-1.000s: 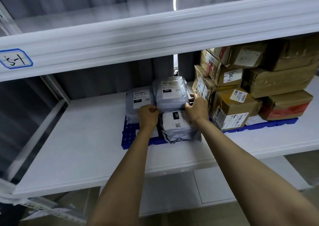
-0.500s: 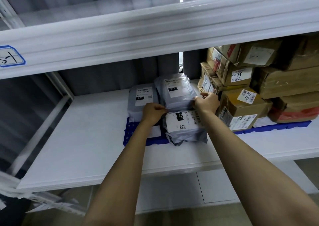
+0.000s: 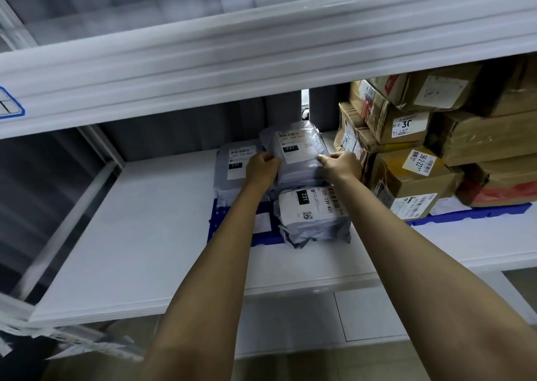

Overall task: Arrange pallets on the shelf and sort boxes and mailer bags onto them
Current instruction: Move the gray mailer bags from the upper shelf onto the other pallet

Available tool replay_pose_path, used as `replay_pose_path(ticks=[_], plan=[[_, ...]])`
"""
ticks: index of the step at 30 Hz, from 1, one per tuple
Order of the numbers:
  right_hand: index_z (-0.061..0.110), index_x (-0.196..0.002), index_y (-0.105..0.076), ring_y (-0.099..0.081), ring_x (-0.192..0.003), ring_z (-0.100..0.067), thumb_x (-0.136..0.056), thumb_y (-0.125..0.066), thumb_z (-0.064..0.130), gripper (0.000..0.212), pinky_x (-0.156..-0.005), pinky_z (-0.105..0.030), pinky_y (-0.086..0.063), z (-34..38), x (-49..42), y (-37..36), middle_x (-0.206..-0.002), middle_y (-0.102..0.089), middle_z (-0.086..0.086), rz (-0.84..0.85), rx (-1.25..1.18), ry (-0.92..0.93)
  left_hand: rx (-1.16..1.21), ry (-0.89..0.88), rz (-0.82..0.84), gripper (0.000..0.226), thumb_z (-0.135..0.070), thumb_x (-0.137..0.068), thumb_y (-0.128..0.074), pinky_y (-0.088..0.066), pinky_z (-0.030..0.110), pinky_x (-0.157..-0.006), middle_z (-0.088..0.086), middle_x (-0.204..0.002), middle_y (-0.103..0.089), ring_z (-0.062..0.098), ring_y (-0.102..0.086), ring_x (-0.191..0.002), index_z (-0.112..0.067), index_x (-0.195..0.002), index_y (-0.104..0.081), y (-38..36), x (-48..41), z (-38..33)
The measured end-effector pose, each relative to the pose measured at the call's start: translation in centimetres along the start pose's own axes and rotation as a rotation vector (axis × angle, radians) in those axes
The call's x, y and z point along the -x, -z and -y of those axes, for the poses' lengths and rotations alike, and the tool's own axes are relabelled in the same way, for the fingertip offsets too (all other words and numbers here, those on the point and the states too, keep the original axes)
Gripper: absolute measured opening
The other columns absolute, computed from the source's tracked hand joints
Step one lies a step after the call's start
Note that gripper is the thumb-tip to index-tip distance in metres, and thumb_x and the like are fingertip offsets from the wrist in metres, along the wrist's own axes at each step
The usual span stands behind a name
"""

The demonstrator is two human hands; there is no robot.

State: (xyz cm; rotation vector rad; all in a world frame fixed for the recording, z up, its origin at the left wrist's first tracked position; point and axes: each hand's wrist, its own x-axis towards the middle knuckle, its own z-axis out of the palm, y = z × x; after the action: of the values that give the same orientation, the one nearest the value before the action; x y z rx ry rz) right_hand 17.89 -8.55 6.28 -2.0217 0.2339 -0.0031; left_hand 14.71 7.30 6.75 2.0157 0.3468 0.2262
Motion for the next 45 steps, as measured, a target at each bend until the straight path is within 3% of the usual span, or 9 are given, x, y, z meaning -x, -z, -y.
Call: replay_pose_path(ticks=[6,11,17,21,26,31,34,37,45], plan=[[0.006,-0.114,-0.067,-0.067,-0.096,-0.024,-0.080,-0.072,0.018,0.037,-0.088,-0.037,-0.055,1.2,0.6,0.4,-0.106,-0.071,-0.011,-0.063,-0.254,0.062,0.245,0.101,0.019,0.013,-0.011,-0.090,-0.053,-0.053,0.034,-0.081,0.012,-0.096,-0.068,0.026,-0.064,-0.091,-0.009,-0.088,-0.066,0.2,-0.7,0.0],[0.009,-0.098,-0.070,-0.069,-0.085,-0.023,-0.072,-0.072,0.014,0.027,-0.076,-0.038,-0.060,1.7,1.0,0.6,-0.089,-0.071,-0.007,0.029,-0.453,0.055,0.385,0.066,0.006,0.039,-0.017,-0.095,-0.052,-0.054,0.030,-0.083,0.001,-0.113,-0.061,0.016,-0.061,-0.097,-0.015,-0.134,-0.048,0.6,-1.0,-1.3],[0.017,-0.087,-0.065,-0.064,-0.077,-0.021,-0.077,-0.067,0.018,0.010,-0.063,-0.031,-0.055,1.6,1.8,1.2,-0.087,-0.068,-0.005,0.194,-0.528,0.059,0.457,0.132,-0.001,0.059,-0.022,-0.093,-0.057,-0.054,0.044,-0.092,0.012,-0.130,-0.059,0.027,-0.063,-0.107,-0.021,-0.146,-0.034,2.1,-2.2,-1.9],[0.009,-0.104,-0.061,-0.062,-0.080,-0.022,-0.070,-0.062,0.029,0.040,-0.067,-0.031,-0.050,2.1,1.8,1.9,-0.093,-0.065,-0.007,0.267,-0.455,0.084,0.533,0.126,-0.005,0.052,-0.022,-0.089,-0.065,-0.056,0.043,-0.086,0.013,-0.118,-0.066,0.027,-0.066,-0.102,-0.018,-0.137,-0.047,2.7,-1.5,-1.8],[0.016,-0.144,-0.037,-0.054,-0.115,-0.020,-0.087,-0.060,0.025,0.063,-0.092,-0.034,-0.049,4.0,1.0,2.0,-0.137,-0.051,-0.003,0.272,-0.466,0.173,0.543,0.098,0.039,0.042,-0.022,-0.087,-0.065,-0.057,0.037,-0.082,0.013,-0.109,-0.070,0.026,-0.068,-0.094,-0.013,-0.128,-0.056,2.4,-0.3,-1.7],[0.012,-0.138,-0.049,-0.066,-0.091,-0.016,-0.091,-0.046,0.000,0.048,-0.070,-0.024,-0.054,4.3,0.6,1.6,-0.116,-0.066,-0.005,0.373,-0.525,0.216,0.566,0.142,0.042,0.041,-0.028,-0.087,-0.063,-0.056,0.034,-0.071,0.013,-0.105,-0.071,0.025,-0.069,-0.088,-0.012,-0.124,-0.059,2.2,-0.1,-1.7],[0.007,-0.139,-0.047,-0.065,-0.097,-0.018,-0.094,-0.046,0.001,0.045,-0.078,-0.026,-0.055,4.0,0.5,1.1,-0.121,-0.063,-0.008,0.352,-0.538,0.202,0.574,0.187,0.039,0.033,-0.033,-0.093,-0.056,-0.053,0.026,-0.061,0.008,-0.092,-0.071,0.020,-0.067,-0.076,-0.011,-0.116,-0.062,1.9,-0.2,-1.6],[0.008,-0.125,-0.059,-0.067,-0.079,-0.012,-0.095,-0.048,0.003,0.032,-0.071,-0.025,-0.055,3.8,0.7,1.0,-0.101,-0.069,-0.005,0.378,-0.535,0.207,0.592,0.251,0.028,0.027,-0.035,-0.095,-0.052,-0.051,0.021,-0.051,0.004,-0.082,-0.069,0.016,-0.064,-0.067,-0.013,-0.105,-0.064,1.8,-0.4,-1.6],[-0.001,-0.103,-0.069,-0.066,-0.061,-0.010,-0.089,-0.053,-0.001,0.022,-0.058,-0.021,-0.054,3.7,-0.4,1.0,-0.073,-0.070,0.002,0.289,-0.420,0.182,0.442,0.284,0.029,0.029,-0.029,-0.101,-0.042,-0.050,0.025,-0.058,0.003,-0.076,-0.065,0.016,-0.061,-0.065,-0.014,-0.083,-0.059,0.4,-1.5,-2.1]])
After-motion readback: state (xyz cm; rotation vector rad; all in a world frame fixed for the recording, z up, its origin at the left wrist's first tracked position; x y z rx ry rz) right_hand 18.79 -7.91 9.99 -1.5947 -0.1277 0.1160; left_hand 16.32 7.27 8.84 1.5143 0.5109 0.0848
